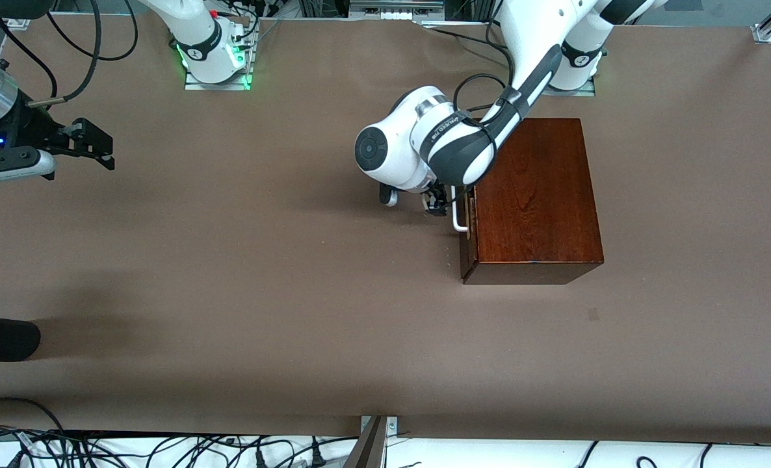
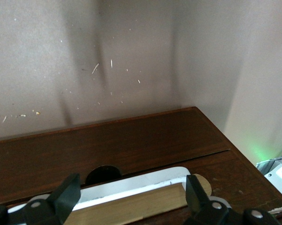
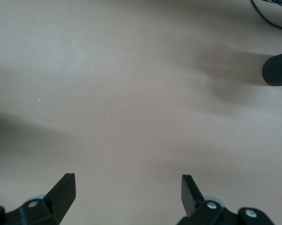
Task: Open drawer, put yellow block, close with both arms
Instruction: 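Push the drawer front into the box with the left gripper, then press the drawer fully shut and lift the left gripper away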
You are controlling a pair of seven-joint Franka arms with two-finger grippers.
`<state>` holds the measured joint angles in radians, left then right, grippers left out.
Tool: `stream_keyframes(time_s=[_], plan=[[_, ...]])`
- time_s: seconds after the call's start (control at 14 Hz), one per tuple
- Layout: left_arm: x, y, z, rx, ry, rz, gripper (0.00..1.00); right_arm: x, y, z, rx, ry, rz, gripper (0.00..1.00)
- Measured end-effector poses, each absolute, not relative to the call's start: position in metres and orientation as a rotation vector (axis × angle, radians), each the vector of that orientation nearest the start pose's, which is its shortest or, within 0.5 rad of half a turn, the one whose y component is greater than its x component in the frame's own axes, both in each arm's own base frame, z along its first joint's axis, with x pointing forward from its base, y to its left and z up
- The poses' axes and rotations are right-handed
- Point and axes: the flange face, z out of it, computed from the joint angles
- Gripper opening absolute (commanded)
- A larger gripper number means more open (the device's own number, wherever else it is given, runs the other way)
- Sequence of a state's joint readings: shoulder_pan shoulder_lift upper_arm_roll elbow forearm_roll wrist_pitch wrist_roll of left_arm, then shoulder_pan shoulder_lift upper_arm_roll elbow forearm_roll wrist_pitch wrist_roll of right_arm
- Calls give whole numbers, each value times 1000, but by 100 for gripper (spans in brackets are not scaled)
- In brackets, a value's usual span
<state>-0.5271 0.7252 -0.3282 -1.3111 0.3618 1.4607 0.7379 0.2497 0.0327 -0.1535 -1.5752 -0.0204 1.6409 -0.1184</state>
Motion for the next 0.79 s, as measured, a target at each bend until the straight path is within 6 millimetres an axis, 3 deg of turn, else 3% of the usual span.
stream_keyframes(time_s=[0.36, 0.5, 0.79], plan=[[506, -448, 306, -1912, 2062, 726, 100, 568, 57, 612, -3147, -350, -57, 100], [511, -447, 335, -1949, 2022, 654, 100, 568, 57, 612, -3147, -349, -57, 100], [524, -425, 418, -2175, 1943, 495, 100, 568, 57, 612, -3147, -350, -57, 100]])
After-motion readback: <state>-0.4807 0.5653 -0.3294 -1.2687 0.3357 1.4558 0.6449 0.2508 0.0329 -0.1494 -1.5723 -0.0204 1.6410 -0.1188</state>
